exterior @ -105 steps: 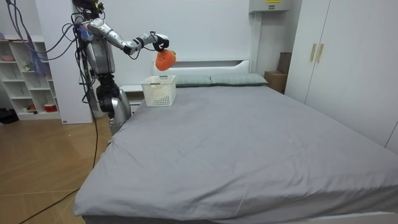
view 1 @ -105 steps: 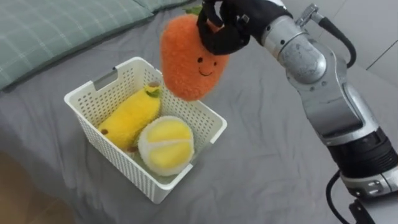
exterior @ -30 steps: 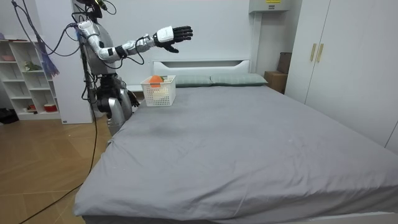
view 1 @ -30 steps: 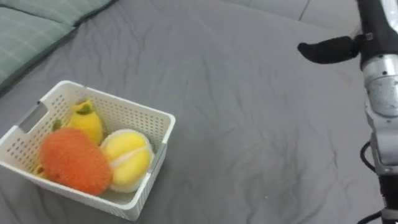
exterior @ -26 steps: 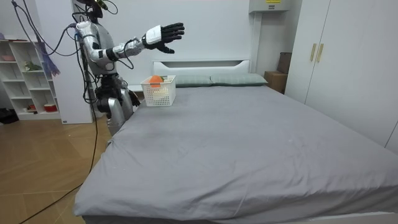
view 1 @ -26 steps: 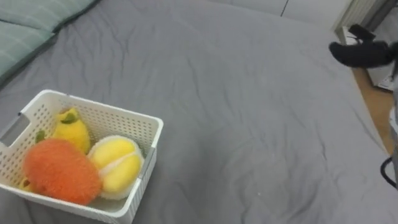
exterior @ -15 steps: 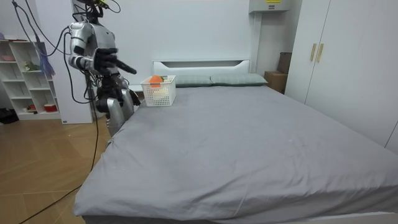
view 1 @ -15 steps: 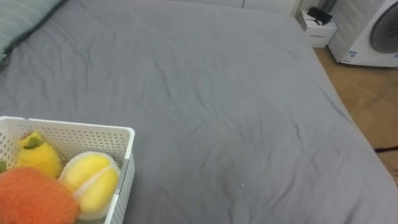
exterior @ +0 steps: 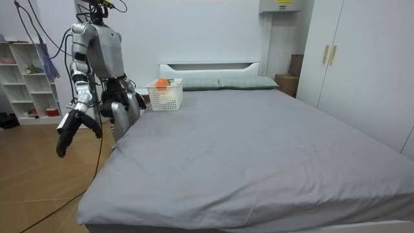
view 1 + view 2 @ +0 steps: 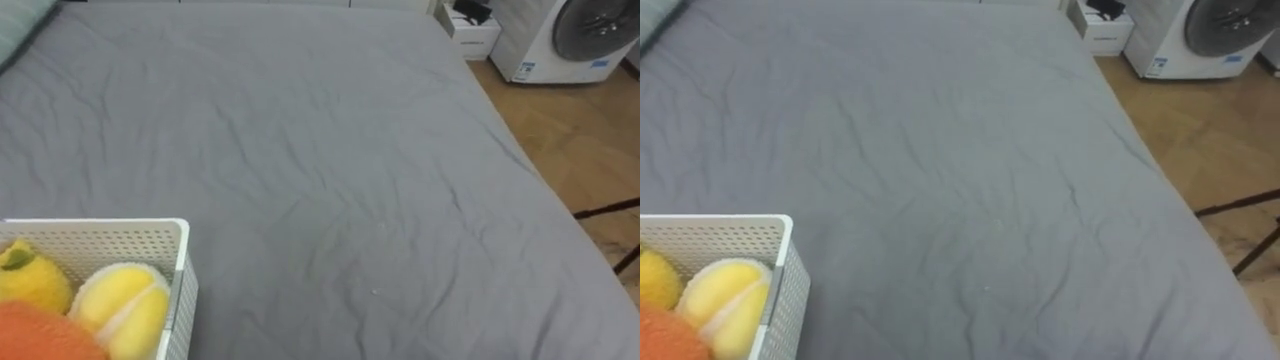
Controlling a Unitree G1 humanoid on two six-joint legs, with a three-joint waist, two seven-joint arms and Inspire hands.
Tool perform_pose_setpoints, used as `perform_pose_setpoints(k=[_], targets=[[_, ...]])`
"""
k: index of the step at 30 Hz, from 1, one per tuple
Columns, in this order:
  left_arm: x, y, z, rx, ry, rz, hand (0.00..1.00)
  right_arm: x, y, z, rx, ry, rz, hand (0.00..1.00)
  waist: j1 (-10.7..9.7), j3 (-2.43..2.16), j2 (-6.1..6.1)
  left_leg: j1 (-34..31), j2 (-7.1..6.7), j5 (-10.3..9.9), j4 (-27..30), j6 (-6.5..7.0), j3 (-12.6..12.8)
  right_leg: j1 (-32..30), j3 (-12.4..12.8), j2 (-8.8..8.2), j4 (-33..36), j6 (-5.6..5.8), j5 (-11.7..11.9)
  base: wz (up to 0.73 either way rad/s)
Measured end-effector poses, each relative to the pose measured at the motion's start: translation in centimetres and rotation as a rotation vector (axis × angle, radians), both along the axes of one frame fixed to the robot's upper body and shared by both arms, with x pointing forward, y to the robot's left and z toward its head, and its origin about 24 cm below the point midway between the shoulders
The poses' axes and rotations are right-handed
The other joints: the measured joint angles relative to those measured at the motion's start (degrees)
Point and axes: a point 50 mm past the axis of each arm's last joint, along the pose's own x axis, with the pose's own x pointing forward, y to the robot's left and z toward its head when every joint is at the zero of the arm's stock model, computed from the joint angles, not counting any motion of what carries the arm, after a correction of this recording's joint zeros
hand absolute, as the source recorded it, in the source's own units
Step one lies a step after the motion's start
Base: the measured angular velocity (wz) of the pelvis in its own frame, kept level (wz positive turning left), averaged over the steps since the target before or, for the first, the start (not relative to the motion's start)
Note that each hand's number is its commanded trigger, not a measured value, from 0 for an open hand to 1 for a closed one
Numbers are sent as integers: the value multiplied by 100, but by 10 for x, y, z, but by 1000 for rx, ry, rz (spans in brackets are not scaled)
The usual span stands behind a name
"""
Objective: Collect toys from the bed
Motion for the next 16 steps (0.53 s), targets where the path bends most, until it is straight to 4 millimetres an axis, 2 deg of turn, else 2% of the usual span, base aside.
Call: perform_pose_setpoints(k=[2,3,5,8,10,16], targets=[[-2,-6,-2,-13,9,9,0,-35,24,-20,112,118,-42,0,-3,-13,69,12,-7,-4,-8,-4,0,8,10,-3,6,-5,-20,0],[-3,-7,-3,-15,12,10,0,-43,30,-23,138,146,-49,0,-3,-17,79,32,-10,-5,-13,-4,-2,19,17,-3,9,-6,-27,0],[-4,-7,-3,-20,23,17,0,-73,46,-33,247,245,-60,0,-10,-14,128,71,-17,-9,-23,-5,-20,59,21,-7,17,-13,-43,0],[-6,-8,-3,-26,42,15,0,-96,62,-39,374,341,7,0,-14,-33,137,96,-21,-12,-22,-5,-20,57,25,-12,25,-26,-59,-1],[-6,-9,-4,-32,51,17,0,-99,70,-42,446,403,125,0,26,-36,133,138,-19,-15,-23,-6,20,59,26,-23,72,-36,-68,-11],[-4,-17,-8,-65,95,-16,0,-86,86,-50,611,530,489,0,54,-45,163,191,-26,-49,3,9,17,110,-1,-37,118,-41,-84,-2]])
